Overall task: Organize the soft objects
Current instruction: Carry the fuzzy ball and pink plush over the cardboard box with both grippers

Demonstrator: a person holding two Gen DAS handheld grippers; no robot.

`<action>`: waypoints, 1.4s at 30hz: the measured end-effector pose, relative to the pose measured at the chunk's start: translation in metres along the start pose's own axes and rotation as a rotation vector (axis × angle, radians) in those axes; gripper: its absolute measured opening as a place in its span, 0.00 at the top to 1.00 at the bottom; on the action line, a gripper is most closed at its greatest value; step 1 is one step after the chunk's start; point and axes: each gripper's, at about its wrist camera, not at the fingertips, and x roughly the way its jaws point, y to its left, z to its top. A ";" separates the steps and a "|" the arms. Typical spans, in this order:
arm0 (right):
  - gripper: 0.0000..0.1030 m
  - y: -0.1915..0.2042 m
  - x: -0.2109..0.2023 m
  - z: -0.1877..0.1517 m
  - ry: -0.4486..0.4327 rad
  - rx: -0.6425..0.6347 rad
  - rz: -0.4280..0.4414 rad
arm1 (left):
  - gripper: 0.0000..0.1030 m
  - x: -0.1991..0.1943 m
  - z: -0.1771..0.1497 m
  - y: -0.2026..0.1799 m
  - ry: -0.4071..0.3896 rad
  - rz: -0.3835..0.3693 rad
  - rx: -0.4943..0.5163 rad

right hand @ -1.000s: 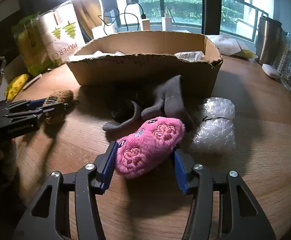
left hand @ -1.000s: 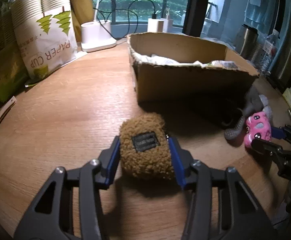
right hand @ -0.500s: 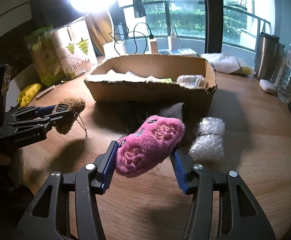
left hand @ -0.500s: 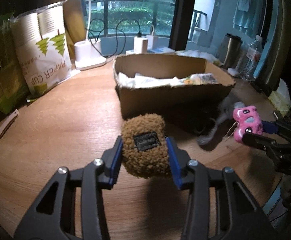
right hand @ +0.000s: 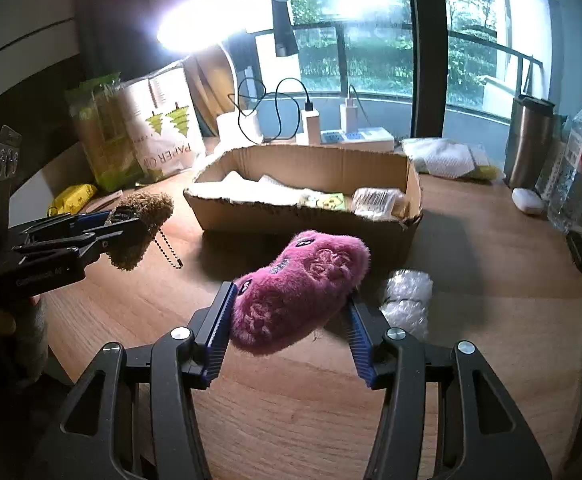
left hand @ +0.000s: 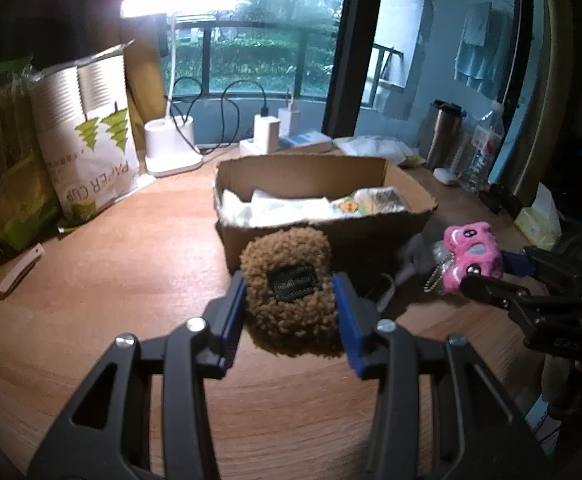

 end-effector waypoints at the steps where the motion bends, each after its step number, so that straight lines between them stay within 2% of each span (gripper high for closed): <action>1: 0.47 0.000 -0.001 0.001 -0.003 -0.001 0.000 | 0.58 -0.002 0.003 -0.002 -0.005 -0.004 0.002; 24: 0.47 -0.029 -0.011 0.039 -0.083 -0.002 0.007 | 0.58 -0.006 0.052 -0.030 -0.089 -0.029 0.041; 42: 0.47 -0.061 0.007 0.057 -0.096 0.020 0.002 | 0.58 0.028 0.085 -0.045 -0.096 -0.049 0.053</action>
